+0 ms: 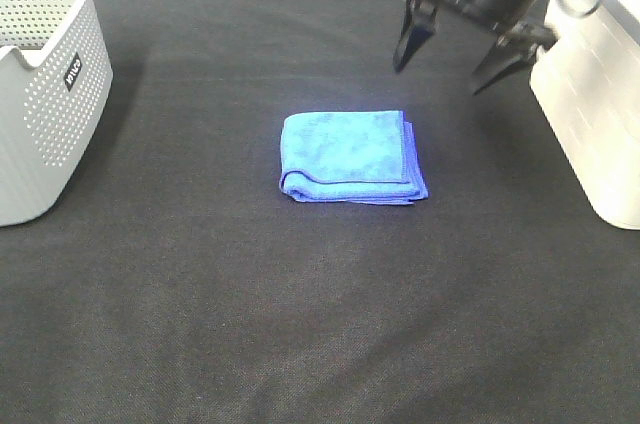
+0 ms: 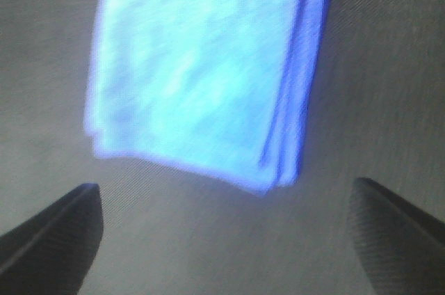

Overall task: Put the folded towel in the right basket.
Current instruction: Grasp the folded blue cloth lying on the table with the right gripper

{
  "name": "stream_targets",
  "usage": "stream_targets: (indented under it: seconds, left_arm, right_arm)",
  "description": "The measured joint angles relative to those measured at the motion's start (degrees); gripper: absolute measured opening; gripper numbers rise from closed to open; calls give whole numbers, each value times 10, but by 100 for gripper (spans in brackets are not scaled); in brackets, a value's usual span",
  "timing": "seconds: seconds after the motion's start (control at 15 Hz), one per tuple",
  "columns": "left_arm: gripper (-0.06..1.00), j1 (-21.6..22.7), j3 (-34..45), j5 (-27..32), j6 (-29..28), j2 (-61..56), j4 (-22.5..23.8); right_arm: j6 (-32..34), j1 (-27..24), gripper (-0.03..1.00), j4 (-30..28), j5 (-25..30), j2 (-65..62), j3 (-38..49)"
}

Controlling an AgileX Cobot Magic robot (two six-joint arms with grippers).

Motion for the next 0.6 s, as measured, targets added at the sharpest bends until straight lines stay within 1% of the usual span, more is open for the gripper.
stream_targets:
  seconds: [0.13,0.27,0.4,0.53,0.6]
  left_arm:
    - [99,0,0,0,0,0,0]
    - [99,0,0,0,0,0,0]
    - [99,0,0,0,0,0,0]
    - [99,0,0,0,0,0,0]
    - [99,0,0,0,0,0,0]
  right_arm:
    - [0,0,91,-6,0,76,-61]
    - [0,-3,91,-17,2,124,-99]
    - [0,-14,90,-16,6,155,-115]
    - [0,-35,90,-6,18,175,-117]
    - [0,-36,90,-2,20,182,-117]
